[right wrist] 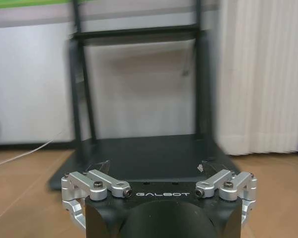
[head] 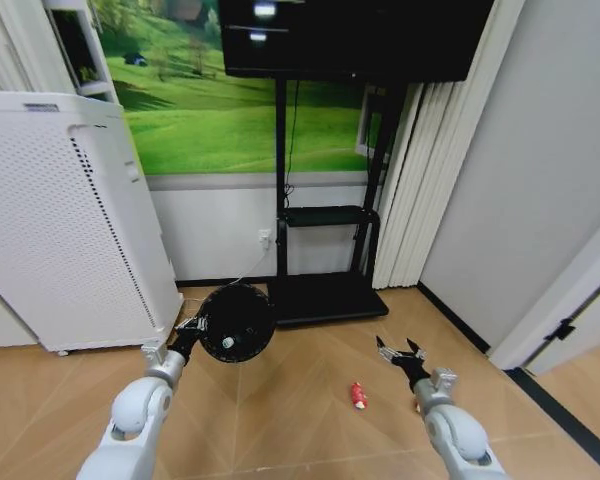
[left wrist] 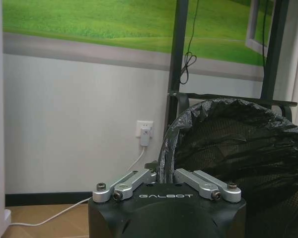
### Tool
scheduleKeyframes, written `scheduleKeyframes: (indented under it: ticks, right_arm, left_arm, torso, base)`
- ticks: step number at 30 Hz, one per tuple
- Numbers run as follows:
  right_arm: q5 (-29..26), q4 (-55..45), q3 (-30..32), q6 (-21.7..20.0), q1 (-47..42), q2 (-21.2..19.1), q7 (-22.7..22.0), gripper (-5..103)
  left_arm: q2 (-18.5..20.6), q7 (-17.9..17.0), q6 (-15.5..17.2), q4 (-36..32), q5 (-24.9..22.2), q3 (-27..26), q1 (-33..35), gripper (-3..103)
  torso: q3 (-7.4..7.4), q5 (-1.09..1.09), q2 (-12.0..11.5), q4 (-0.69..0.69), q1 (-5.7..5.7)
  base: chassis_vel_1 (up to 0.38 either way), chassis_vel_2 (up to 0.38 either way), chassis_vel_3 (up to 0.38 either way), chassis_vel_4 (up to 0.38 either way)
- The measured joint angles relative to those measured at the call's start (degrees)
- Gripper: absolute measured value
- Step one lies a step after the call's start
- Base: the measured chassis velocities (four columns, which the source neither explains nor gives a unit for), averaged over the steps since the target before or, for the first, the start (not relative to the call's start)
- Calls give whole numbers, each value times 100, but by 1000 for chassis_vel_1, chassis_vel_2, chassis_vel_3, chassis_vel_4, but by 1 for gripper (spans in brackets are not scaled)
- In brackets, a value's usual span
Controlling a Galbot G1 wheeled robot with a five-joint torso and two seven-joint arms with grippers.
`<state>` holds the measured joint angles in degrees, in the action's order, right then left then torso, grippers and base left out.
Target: Pick up the trash bin and place the garbage on the floor into it.
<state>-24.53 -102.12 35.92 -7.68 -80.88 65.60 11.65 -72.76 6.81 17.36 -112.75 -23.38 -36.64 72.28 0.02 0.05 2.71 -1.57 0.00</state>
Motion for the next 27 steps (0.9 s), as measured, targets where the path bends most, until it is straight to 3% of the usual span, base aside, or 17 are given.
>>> scheduleKeyframes:
  ticks: [2,3,4,5,8,10,11,15,17,22,24,27]
  right_arm:
    - [-117,441,-245,211,116,-633,816,100]
    - [-117,441,-245,211,116,-633,816,100]
    - [-258,718,-471,275,228,-963,1101,100]
    - [-258,718,-471,275,228,-963,1101,100]
    - [-390,1167,-919,489,409,-1481,1387,100]
    - [-365,1394,-1046,645,382,-1691,1475,100]
    - [-298,1618,-1189,735,386,-1799,1476,100]
    - [-285,1968,-1616,575,633,-1827,1186,100]
    - [-597,2145,-2028,8,1013,-1612,668,100]
    - [-1012,2227,-2448,-504,1378,-1377,234,100]
    - [-1330,2339,-2762,-921,1666,-1188,-97,100]
    - [-1481,2510,-2942,-1111,1857,-1002,-451,100]
  left_arm:
    - [27,5,9,-24,-37,-26,8,3]
    - [27,5,9,-24,-37,-26,8,3]
    - [29,6,10,-40,-41,-49,25,3]
    - [29,6,10,-40,-41,-49,25,3]
    - [15,-4,11,-21,-38,28,-8,3]
    - [41,-9,11,72,-37,264,-151,3]
    - [51,-10,11,123,-31,409,-211,3]
    - [16,-4,10,135,22,493,-182,3]
    - [-59,4,-5,117,86,490,-90,3]
    - [-91,1,-11,39,103,473,-44,3]
    - [-100,-16,-11,-19,104,467,-33,3]
    - [-103,-19,-10,-83,95,458,-10,3]
  torso:
    - [0,-6,0,1,0]
    - [0,-6,0,1,0]
    - [0,-5,0,0,0]
    - [0,-5,0,0,0]
    - [0,-5,0,9,0]
    - [0,-5,0,7,0]
    - [0,-7,0,-2,0]
    - [0,-5,0,-6,0]
    - [0,-5,0,3,0]
    - [0,-3,0,5,0]
    - [0,-6,0,5,0]
    - [0,-5,0,1,0]
  base:
    - [-83,-82,67,74]
    - [-66,-82,27,39]
    - [0,0,0,0]
    - [0,0,0,0]
    - [13,35,-14,-13]
    - [68,99,-23,-51]
    - [65,37,-34,-31]
    - [-10,0,-45,-59]
    - [0,0,0,0]
    - [0,0,0,0]
    - [0,0,0,0]
    - [0,0,0,0]
